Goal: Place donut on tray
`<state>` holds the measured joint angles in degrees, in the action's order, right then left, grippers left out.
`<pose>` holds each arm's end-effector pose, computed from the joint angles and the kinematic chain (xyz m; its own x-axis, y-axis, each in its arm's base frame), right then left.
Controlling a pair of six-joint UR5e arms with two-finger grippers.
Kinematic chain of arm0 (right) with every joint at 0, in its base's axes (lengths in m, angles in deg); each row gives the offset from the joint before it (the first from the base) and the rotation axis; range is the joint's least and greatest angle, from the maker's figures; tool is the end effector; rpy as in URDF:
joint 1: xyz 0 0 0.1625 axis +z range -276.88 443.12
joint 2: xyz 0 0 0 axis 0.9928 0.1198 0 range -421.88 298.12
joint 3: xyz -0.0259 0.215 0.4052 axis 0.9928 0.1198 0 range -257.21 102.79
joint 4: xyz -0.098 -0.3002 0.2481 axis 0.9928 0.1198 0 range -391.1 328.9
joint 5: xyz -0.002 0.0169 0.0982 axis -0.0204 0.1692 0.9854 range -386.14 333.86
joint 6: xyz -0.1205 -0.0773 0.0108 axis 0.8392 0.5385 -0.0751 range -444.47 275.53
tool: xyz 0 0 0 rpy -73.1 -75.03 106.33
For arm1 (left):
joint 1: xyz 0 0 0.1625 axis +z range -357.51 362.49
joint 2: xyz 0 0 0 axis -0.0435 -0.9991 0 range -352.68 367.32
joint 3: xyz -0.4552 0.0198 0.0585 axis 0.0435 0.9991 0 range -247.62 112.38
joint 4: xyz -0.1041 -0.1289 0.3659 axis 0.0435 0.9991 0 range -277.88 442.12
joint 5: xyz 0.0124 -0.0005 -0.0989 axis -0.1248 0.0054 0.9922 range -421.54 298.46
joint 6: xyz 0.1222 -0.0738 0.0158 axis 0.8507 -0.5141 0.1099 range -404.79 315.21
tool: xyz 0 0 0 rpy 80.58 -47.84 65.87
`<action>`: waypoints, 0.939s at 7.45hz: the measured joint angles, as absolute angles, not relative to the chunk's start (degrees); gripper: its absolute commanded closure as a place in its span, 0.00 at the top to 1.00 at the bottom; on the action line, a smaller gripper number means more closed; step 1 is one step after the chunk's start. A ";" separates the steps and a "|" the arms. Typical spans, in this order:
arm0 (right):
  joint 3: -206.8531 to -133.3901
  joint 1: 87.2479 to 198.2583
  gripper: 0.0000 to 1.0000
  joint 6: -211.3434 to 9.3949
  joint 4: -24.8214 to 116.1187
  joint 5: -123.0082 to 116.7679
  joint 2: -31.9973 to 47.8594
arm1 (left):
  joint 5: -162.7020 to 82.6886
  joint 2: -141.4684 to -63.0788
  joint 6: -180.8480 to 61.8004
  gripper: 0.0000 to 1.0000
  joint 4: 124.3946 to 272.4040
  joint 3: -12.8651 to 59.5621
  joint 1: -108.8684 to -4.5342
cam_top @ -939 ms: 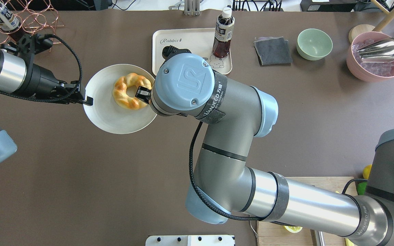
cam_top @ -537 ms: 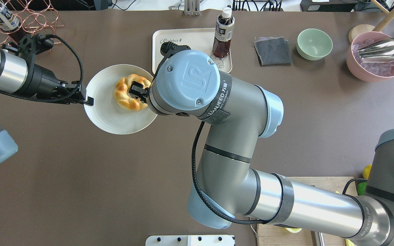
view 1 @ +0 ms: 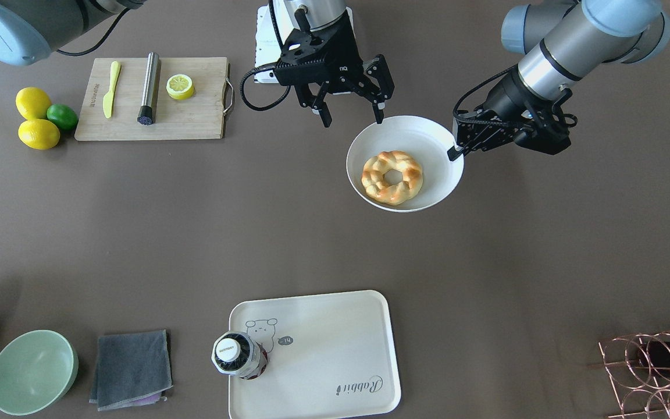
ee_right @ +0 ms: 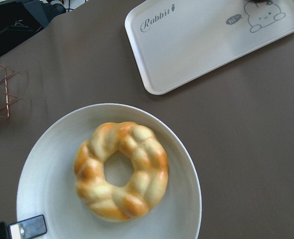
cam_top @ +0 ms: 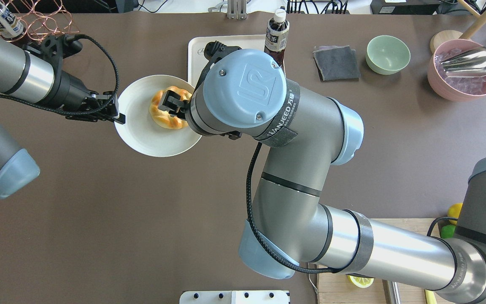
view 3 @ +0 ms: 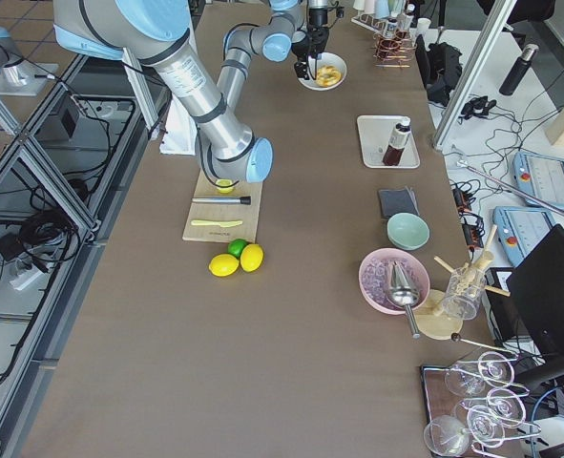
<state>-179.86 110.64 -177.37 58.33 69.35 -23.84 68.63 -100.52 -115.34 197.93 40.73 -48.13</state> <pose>-0.5619 -0.4274 0.0728 0.3524 0.2403 0.9045 -0.4012 0.9119 -0.0859 0.3430 -0.4819 0.3395 0.3573 -0.0341 -0.9334 0.1171 0.9931 0.0086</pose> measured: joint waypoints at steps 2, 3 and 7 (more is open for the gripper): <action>-180.29 111.61 1.00 -177.89 58.37 69.53 -23.28 | 68.62 -105.64 -115.69 0.00 196.79 34.59 -48.37; -180.42 112.72 0.99 -178.05 58.37 70.42 -22.60 | 67.94 -108.78 -117.19 0.00 196.78 30.44 -48.76; -183.29 118.24 1.00 -177.42 57.83 77.52 -18.07 | 59.28 -118.68 -132.46 0.00 206.91 12.15 -48.92</action>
<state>-183.29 118.24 -177.42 57.83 77.52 -18.07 59.28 -118.68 -132.46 206.91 12.15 -48.92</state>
